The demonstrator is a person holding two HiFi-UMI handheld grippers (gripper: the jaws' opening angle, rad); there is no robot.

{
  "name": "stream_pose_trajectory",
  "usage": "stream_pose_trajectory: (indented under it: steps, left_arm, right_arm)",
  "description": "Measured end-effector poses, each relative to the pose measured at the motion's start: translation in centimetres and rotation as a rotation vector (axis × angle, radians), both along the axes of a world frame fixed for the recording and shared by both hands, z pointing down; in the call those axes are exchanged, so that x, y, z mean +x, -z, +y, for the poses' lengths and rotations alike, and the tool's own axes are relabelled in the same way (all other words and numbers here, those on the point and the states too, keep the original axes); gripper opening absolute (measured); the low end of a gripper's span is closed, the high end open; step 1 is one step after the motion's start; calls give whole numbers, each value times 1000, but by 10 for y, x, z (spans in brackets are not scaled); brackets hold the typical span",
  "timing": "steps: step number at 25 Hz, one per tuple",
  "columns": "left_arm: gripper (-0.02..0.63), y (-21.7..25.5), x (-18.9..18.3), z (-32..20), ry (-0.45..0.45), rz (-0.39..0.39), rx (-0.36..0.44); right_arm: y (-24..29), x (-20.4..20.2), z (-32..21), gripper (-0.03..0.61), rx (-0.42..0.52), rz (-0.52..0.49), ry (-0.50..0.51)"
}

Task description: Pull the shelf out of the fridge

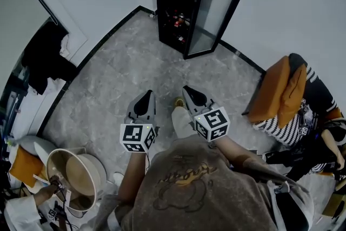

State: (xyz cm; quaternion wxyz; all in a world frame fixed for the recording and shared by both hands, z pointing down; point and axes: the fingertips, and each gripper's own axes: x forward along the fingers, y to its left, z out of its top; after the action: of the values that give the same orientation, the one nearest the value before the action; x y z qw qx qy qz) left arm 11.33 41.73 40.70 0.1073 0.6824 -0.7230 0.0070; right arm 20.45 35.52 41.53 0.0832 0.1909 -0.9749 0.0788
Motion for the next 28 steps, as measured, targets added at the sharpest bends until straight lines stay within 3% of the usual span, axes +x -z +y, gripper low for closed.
stream_pose_trajectory:
  steps: [15,23,28]
  left_arm:
    - [6,18,-96,-179,-2,27,-31]
    - [6,26,-133,-274,11,77,-5]
    - [6,23,-140,-308,13,79,-9]
  right_arm:
    - [13,-93,-179,21,-54,16,0]
    - [14,-125,-269,21,-54,33,23]
    - [14,-135,-297,20,-74,-1,78]
